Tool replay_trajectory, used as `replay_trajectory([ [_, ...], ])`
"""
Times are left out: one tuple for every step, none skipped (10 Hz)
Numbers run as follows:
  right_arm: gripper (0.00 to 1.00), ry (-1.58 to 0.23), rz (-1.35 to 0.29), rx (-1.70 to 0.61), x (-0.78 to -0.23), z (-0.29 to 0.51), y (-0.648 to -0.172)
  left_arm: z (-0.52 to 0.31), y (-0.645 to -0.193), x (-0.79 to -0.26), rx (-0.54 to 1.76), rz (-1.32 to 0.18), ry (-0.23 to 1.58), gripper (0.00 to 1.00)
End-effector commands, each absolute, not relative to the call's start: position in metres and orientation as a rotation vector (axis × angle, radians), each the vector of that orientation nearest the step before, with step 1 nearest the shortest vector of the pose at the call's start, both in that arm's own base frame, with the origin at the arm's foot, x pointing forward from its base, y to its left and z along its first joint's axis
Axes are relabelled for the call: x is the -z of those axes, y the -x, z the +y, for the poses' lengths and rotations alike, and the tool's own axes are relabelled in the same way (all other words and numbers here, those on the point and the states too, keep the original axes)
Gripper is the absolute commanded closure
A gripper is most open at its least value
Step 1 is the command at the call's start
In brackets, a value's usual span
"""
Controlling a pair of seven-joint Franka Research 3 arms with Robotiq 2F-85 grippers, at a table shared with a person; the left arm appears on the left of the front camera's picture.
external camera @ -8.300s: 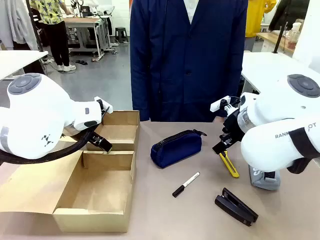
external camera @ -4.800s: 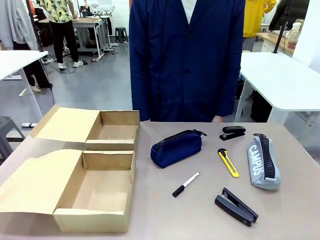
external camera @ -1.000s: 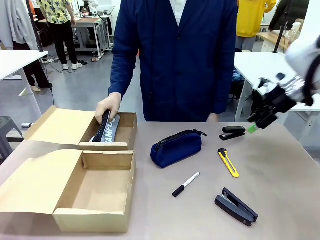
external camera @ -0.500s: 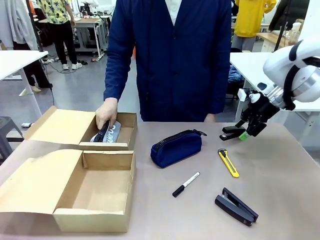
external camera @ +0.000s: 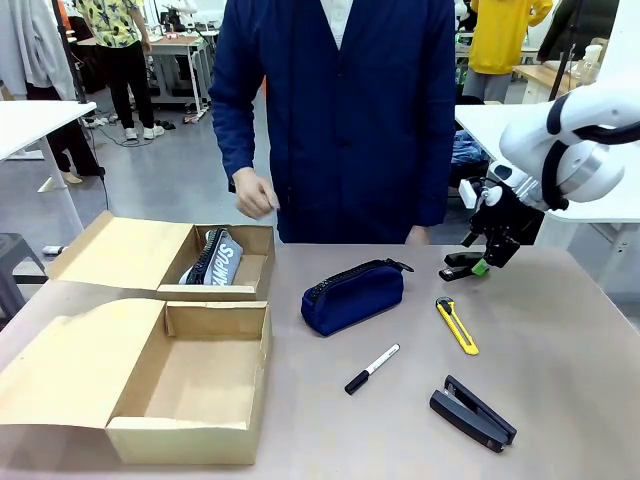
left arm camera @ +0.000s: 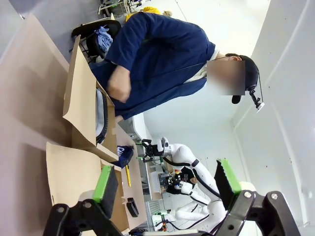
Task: Place items inside the box.
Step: Pick up a Pencil pouch or Stapler and place it inside the Mailer Box closest to the robot.
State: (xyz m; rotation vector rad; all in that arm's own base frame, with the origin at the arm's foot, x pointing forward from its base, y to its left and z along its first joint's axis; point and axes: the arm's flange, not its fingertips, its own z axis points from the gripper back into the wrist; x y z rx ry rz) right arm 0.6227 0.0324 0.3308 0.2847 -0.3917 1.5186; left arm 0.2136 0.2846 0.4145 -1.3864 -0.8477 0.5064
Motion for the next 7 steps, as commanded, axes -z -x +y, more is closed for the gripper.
replay_trajectory([
  [0.00, -0.169, -0.382, -1.552, -0.318, 0.037, -0.636, 0.284, -0.214, -0.416, -0.491, -0.879, 1.394, 0.00],
  [0.00, -0.171, -0.381, -1.572, -0.313, 0.039, -0.639, 0.284, -0.214, -0.416, -0.491, -0.879, 1.394, 0.00],
  [0.00, -0.189, -0.364, -1.563, -0.310, 0.038, -0.640, 0.284, -0.214, -0.416, -0.491, -0.879, 1.394, 0.00],
  [0.00, -0.193, -0.357, -1.554, -0.309, 0.038, -0.640, 0.284, -0.214, -0.416, -0.491, -0.879, 1.394, 0.00],
  [0.00, -0.195, -0.346, -1.532, -0.308, 0.036, -0.640, 0.284, -0.214, -0.416, -0.491, -0.879, 1.394, 0.00],
  [0.43, -0.210, -0.329, -1.516, -0.307, 0.036, -0.640, 0.284, -0.214, -0.416, -0.491, -0.879, 1.394, 0.00],
  [0.56, -0.233, -0.326, -1.505, -0.306, 0.036, -0.639, 0.284, -0.214, -0.416, -0.491, -0.879, 1.394, 0.00],
])
